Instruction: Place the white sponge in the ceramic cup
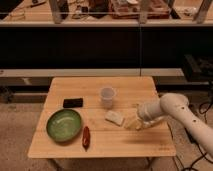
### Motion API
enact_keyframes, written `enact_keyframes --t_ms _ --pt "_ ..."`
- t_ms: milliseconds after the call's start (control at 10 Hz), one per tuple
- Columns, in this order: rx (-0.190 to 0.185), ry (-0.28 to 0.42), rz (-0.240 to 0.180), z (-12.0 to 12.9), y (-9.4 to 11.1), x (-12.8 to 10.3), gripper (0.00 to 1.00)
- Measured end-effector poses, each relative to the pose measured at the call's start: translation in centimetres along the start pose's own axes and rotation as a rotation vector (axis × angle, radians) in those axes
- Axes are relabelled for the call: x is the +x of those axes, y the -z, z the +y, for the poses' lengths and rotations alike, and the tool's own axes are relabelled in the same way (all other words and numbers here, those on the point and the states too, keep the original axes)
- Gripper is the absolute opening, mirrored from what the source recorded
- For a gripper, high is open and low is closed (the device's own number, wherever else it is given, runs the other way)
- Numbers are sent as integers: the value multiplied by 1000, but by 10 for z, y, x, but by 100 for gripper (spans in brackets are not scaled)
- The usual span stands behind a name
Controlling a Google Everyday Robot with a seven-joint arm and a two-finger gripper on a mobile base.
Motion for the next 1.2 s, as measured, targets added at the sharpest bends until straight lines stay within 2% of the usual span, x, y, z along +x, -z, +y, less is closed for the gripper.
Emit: enact_keyframes --t_ms 200,400,600,900,1100,1200 --pt "6 -7 7 -10 -49 -12 80" --pt "-19 -10 33 -14 -78 -17 80" --pt "-42 -13 55 -9 -87 -16 80" --pt "-105 -9 78 1 -83 -10 80" --pt "-112 -21 87 6 -83 -10 80" --pt "-105 -33 95 8 -85 -10 80"
